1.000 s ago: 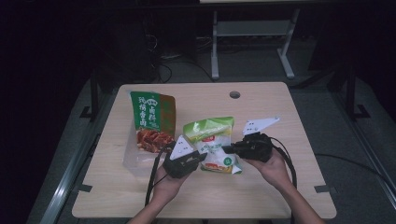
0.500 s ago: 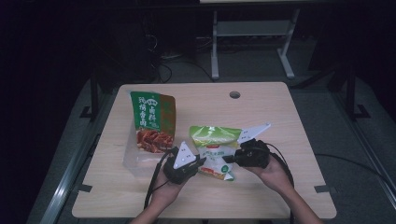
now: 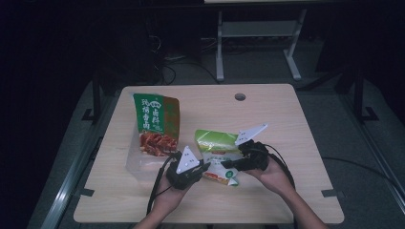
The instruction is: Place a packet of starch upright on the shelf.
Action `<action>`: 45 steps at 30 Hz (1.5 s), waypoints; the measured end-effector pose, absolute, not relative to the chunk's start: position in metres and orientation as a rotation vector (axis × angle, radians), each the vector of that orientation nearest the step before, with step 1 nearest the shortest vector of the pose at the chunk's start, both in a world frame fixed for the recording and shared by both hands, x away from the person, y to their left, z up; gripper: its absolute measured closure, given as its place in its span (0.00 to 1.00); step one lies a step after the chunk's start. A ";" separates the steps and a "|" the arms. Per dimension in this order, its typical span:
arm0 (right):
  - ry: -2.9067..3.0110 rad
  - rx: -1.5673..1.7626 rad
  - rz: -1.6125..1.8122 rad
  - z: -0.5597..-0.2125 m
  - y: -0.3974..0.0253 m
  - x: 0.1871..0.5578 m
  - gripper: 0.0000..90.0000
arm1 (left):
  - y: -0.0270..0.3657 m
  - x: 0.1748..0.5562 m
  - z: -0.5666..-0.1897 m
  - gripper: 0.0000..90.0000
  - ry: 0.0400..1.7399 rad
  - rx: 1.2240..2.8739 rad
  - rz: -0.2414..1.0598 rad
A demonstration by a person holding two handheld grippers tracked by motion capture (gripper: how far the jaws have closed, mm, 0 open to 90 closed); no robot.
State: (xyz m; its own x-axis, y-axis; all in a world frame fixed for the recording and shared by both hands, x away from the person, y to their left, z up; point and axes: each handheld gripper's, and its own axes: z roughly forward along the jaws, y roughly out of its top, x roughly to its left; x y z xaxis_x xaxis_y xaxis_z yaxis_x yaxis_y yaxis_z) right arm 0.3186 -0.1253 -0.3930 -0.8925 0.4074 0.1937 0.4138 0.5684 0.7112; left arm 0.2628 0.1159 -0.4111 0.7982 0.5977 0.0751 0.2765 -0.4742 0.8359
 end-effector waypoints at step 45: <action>-2.830 -0.609 -1.373 -0.332 -0.090 0.336 0.99 | 0.124 0.225 -0.415 0.53 0.506 2.085 0.315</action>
State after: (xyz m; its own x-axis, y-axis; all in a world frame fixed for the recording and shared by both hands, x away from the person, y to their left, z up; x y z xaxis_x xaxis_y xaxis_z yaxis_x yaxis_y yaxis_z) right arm 0.3356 -0.0897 -0.3323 -0.9258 0.3622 0.1082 0.3092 0.5608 0.7681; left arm 0.2250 0.1242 -0.4152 0.8821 0.4704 0.0251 0.2305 -0.4776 0.8478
